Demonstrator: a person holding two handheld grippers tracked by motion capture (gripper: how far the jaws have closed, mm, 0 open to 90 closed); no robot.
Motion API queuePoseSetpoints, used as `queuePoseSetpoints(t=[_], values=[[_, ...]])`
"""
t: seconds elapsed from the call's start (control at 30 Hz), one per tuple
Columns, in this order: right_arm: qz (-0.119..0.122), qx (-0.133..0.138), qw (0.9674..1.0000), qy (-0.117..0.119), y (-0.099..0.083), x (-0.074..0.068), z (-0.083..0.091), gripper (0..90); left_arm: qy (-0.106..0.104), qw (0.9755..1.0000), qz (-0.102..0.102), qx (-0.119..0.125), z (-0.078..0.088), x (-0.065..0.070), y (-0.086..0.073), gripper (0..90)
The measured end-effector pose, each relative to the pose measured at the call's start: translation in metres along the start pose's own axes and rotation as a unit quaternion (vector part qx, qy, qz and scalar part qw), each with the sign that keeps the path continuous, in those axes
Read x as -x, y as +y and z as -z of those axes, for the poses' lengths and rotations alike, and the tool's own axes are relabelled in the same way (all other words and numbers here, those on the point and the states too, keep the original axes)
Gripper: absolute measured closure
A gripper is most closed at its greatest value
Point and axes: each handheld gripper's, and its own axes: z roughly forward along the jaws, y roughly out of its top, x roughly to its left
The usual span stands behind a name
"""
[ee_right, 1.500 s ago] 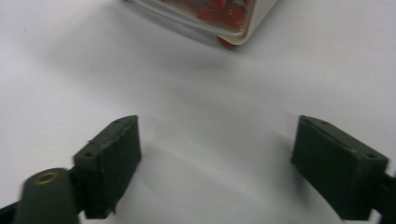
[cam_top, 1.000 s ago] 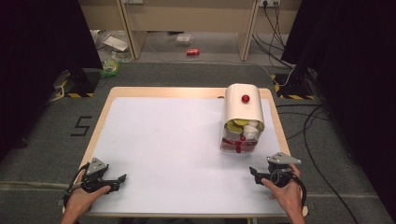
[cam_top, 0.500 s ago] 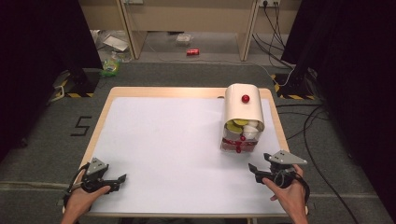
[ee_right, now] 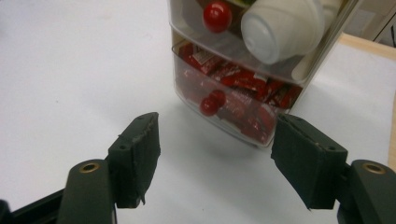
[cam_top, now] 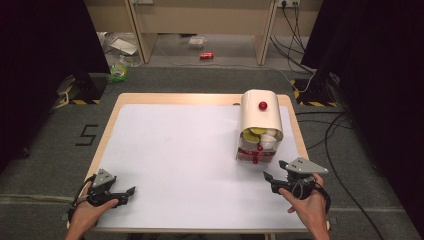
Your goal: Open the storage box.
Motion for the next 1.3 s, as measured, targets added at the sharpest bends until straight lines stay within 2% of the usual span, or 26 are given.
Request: queuePoseSetpoints(t=[0.4,0.63,1.3], values=[[0.02,0.031,0.9993,0.009,0.031,-0.007,0.009,35.9,0.0,1.0,0.0,0.0,0.0,0.0,0.0,13.2],[0.022,0.044,0.9987,0.009,0.045,-0.008,0.009,36.4,0.0,1.0,0.0,0.0,0.0,0.0,0.0,13.2],[0.03,0.055,0.998,0.012,0.067,-0.012,-0.004,37.2,0.0,1.0,0.0,0.0,0.0,0.0,0.0,13.2]])
